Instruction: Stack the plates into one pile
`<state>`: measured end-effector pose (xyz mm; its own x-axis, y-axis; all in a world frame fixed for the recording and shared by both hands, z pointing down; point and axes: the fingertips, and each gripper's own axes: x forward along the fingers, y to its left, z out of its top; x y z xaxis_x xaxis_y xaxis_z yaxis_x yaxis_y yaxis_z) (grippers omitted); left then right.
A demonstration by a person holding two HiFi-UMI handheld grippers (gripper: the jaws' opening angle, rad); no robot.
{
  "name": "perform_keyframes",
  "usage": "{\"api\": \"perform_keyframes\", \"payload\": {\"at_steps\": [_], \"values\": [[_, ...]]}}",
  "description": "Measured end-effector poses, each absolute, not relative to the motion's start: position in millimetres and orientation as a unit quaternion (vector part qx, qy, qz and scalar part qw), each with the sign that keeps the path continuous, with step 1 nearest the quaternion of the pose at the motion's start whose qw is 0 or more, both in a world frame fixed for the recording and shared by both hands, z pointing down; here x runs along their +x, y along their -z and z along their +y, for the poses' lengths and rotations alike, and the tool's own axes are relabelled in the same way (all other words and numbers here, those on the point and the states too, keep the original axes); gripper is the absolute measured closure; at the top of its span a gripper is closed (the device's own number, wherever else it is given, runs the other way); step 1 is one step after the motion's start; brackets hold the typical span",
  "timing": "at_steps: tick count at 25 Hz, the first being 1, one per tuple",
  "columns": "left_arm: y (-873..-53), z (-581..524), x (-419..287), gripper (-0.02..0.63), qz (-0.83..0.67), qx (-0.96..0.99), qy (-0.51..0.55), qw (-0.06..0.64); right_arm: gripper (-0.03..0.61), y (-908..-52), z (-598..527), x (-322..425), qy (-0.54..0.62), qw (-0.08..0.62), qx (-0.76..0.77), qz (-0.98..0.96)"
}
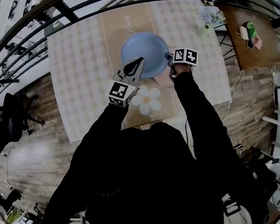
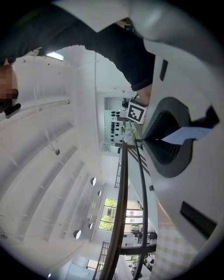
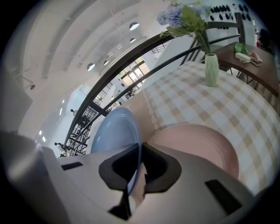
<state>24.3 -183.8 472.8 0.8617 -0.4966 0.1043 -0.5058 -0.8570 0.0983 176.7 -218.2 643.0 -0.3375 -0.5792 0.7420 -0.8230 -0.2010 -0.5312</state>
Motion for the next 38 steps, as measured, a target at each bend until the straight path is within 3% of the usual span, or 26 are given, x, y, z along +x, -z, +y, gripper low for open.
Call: {"api": "perform_keyframes", "payload": {"at_steps": [12, 38], "values": [[-468, -151, 99, 0.594, -0.180, 0.981, -0.031, 0.060, 0.551, -662, -142, 266, -0.572, 0.049, 0.608, -0.549], [-489, -127, 156, 0.594, -0.129, 0.987, -0.058, 0.069, 0.545, -717, -89, 314, -0.596, 0.057, 0.615, -0.513]]}}
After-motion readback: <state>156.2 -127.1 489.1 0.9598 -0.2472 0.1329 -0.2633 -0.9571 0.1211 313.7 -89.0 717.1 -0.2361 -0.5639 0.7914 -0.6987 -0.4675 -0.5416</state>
